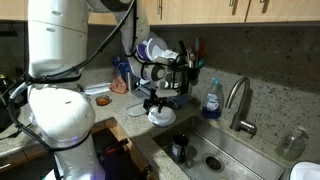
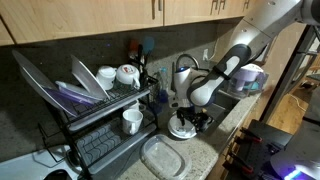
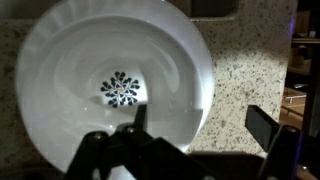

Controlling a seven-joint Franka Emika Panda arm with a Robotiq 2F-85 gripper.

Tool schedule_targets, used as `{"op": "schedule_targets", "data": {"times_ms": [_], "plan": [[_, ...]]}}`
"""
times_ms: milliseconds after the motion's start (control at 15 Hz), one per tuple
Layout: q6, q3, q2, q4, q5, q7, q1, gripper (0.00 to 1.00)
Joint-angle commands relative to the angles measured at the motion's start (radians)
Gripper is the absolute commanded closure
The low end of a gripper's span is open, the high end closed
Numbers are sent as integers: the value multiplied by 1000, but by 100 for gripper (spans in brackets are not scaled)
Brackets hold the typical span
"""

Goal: Move one white bowl to the right then put the remaining bowl in the clear bowl,take it out and put the bowl on the right inside the clear bowl

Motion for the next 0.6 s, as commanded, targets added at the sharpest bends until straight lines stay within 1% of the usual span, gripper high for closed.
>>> {"op": "schedule_targets", "data": {"times_ms": [0, 533], "plan": [[0, 18, -3, 2, 2, 12, -17, 0], [23, 14, 9, -4, -8, 58, -12, 0]]}}
